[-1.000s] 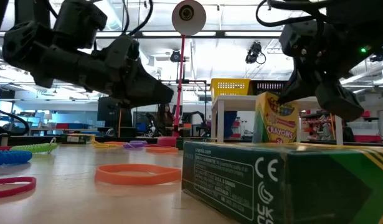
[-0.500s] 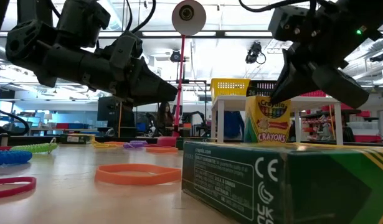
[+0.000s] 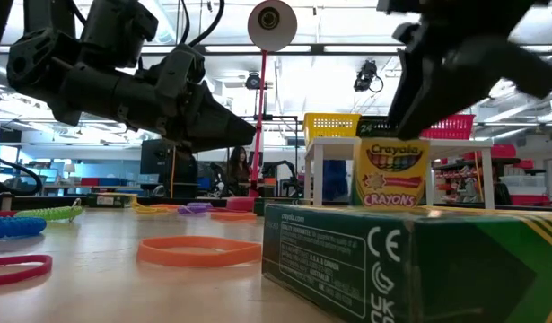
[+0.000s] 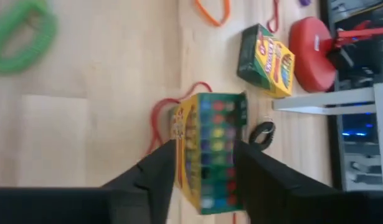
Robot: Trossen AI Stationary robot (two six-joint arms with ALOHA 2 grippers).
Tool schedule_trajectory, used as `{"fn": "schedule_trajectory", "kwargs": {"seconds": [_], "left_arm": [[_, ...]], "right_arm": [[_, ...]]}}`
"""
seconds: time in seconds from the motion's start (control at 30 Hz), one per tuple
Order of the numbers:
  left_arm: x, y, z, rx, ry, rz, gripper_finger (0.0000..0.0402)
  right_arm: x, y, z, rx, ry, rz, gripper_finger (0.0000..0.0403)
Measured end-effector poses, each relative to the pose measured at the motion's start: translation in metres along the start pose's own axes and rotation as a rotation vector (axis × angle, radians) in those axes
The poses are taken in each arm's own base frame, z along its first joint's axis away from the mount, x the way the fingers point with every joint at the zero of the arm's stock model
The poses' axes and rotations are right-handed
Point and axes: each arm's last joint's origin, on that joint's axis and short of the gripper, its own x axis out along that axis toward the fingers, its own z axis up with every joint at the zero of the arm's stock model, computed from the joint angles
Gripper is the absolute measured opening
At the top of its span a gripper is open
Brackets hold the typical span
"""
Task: Pick & Place Office Desk Supplies
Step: Put the crayon box into the yellow bin on the shelf
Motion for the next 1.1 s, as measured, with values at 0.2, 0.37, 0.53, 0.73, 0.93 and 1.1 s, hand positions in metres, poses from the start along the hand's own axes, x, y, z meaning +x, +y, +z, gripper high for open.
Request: {"fn": "schedule_trajectory", "kwargs": {"seconds": [0.2, 0.37, 0.53, 0.73, 0.93, 1.1], "left_arm": [[0.0, 0.0, 0.001, 0.001, -0.01, -0.002, 0.014], [0.0, -0.001, 0.001, 0.002, -0.006, -0.015, 0.014], [0.0, -0.002, 0.0, 0.001, 0.013, -0.066, 0.014], [0.0, -0.002, 0.0, 0.029, 0.016, -0.066, 0.014], [0.0, -0.002, -0.002, 0.036, 0.028, -0.063, 0.014], [0.0, -0.002, -0.002, 0.02, 0.034, -0.061, 0.014]], "right_arm": [[-0.018, -0.024, 0.012, 0.119, 0.017, 0.067, 0.0229], [-0.017, -0.036, 0.013, 0.204, 0.065, 0.139, 0.0258], [-0.021, -0.006, 0.008, 0.253, -0.026, 0.246, 0.026], [-0.012, 0.05, -0.019, 0.154, -0.081, 0.195, 0.024], [0.01, 0.095, -0.028, -0.025, -0.066, 0.102, 0.0231], [0.023, 0.104, -0.031, -0.078, -0.054, 0.018, 0.0224]]}}
